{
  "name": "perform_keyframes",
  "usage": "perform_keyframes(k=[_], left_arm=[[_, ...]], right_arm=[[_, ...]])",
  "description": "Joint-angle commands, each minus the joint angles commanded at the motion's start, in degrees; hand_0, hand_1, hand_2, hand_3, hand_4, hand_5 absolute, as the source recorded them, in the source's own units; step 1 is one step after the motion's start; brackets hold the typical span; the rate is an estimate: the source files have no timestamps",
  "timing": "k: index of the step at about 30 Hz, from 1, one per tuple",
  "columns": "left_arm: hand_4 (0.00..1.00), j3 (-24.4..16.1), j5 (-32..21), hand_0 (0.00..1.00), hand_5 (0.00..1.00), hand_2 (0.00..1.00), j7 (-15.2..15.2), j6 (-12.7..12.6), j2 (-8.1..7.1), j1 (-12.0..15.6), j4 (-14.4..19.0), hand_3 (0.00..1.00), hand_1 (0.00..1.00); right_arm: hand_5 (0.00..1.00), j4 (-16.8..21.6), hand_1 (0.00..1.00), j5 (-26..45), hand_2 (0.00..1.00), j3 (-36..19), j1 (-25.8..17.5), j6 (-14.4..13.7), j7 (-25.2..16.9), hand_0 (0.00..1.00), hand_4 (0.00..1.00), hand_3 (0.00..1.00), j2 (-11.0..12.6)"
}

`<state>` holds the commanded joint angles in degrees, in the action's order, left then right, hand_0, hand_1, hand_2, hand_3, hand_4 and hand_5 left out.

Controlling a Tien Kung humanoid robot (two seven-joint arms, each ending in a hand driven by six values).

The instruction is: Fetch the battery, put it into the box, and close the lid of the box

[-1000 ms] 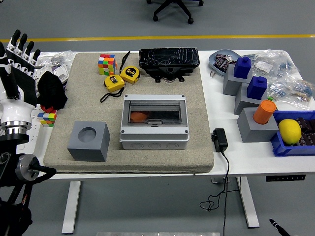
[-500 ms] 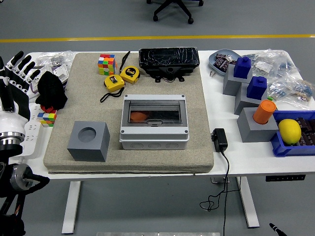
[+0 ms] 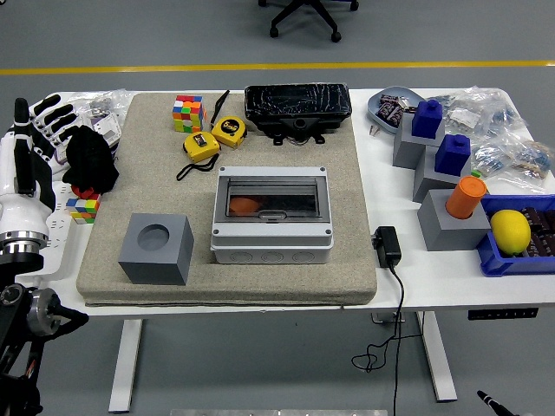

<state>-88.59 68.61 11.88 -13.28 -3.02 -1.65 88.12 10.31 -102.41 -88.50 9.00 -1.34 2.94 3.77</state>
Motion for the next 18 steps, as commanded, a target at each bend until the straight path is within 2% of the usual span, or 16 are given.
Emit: perform_keyframes(k=[1,2,4,7,8,13,14,18], left_arm=[[0.998,0.05,0.08,0.641,0.958,0.663,0.02,-0.02,0.04,-0.08,0.02,0.683,0.691],[0.998,0.14,0.12,0.635,0.940,0.650,0.06,-0.07,0.08,-0.20,0.04,0.672,0.681],[0.998,0.27,0.10,0.635,0.940,0.650,0.07,-0.16,0.09,-0.27,0.02,0.672,0.681],[0.998,0.27,0.14,0.635,0.940,0.650,0.03,-0.24,0.08,-0.23,0.02,0.672,0.681],[0.998,0.25,0.13,0.631,0.948,0.648,0.05,-0.30,0.10,-0.26,0.05,0.669,0.676],[0.998,0.50,0.25,0.631,0.948,0.648,0.01,-0.42,0.28,-0.48,0.22,0.669,0.676],[0.998,0.54,0.31,0.629,0.944,0.645,0.00,-0.45,0.35,-0.51,0.24,0.668,0.673],[0.998,0.55,0.54,0.629,0.944,0.645,-0.02,-0.60,0.34,-0.58,0.24,0.668,0.673]], right_arm=[[0.528,0.00,0.563,-0.09,0.493,0.08,0.08,-0.79,-0.33,0.822,0.940,0.352,-0.05],[0.452,0.00,0.330,-0.34,0.294,0.06,0.18,-2.36,-0.91,0.553,0.625,0.179,-0.15],[0.452,0.00,0.330,-0.44,0.294,0.26,0.38,-5.30,-1.70,0.553,0.625,0.179,-0.30],[0.452,0.00,0.330,-0.51,0.294,0.59,0.58,-7.45,-1.90,0.553,0.625,0.179,-0.38],[0.453,0.00,0.184,0.02,0.187,1.00,0.62,-8.13,-1.96,0.368,0.380,0.134,-0.35],[0.453,0.00,0.184,1.15,0.187,1.39,0.49,-11.28,-2.39,0.368,0.380,0.134,-0.32],[0.357,0.00,0.093,2.01,0.132,1.79,0.44,-12.33,-2.80,0.226,0.393,0.065,-0.32],[0.357,0.00,0.093,5.55,0.132,3.87,0.54,-15.94,-4.03,0.226,0.393,0.065,-0.34]])
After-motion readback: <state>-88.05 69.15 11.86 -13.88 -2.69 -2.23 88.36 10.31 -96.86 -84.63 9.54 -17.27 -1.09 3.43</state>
